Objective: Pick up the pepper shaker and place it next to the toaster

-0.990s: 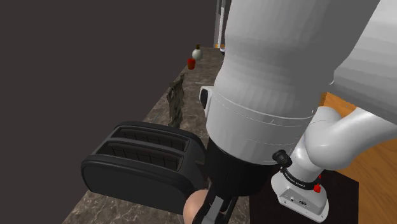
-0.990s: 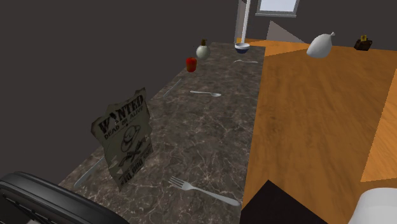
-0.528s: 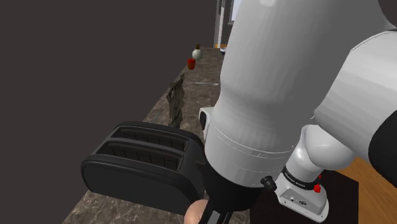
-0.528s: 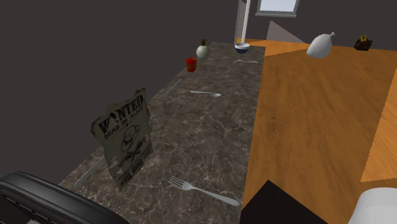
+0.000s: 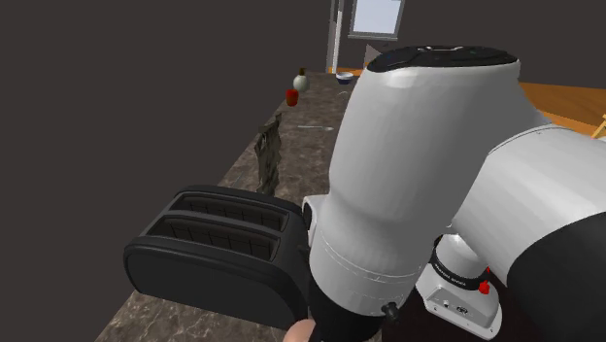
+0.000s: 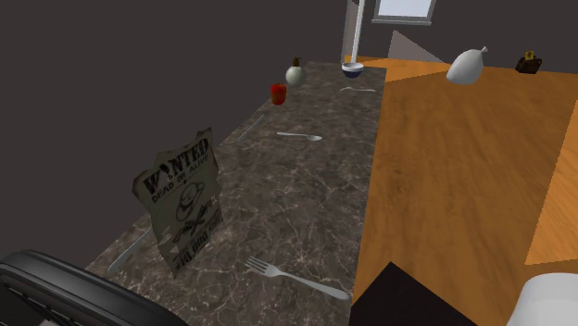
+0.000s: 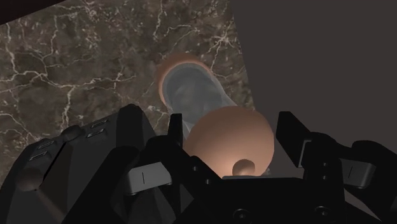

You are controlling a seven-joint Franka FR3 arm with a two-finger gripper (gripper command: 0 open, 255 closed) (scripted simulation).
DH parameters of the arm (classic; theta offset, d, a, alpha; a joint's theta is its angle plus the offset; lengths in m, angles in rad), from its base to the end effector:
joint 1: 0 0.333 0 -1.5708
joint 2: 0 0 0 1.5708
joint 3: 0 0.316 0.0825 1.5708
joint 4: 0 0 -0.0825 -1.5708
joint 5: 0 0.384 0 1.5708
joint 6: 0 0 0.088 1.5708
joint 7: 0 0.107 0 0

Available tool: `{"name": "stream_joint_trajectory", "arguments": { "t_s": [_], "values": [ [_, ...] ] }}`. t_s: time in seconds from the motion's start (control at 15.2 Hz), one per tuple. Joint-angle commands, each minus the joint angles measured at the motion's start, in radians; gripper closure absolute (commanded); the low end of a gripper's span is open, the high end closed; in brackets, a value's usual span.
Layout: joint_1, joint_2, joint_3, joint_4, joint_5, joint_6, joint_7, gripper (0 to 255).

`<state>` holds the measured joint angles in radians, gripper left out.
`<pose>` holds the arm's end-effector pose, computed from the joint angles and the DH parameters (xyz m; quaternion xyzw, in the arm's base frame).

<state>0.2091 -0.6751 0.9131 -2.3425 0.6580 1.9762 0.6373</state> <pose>0.1221 0.4291 0.4813 -0.9930 -0.0807 -0.0109 0.0854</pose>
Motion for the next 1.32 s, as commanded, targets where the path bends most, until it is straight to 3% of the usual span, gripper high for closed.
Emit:
{"name": "stream_joint_trajectory", "arguments": {
  "t_s": [0.0, 0.79, 1.25],
  "values": [
    [0.0, 0.004, 0.013, -0.019, 0.009, 0.025, -0.004, 255],
    [-0.022, 0.065, 0.127, -0.125, 0.065, 0.202, -0.03, 255],
    [-0.023, 0.065, 0.127, -0.125, 0.065, 0.201, -0.031, 255]
  ]
}}
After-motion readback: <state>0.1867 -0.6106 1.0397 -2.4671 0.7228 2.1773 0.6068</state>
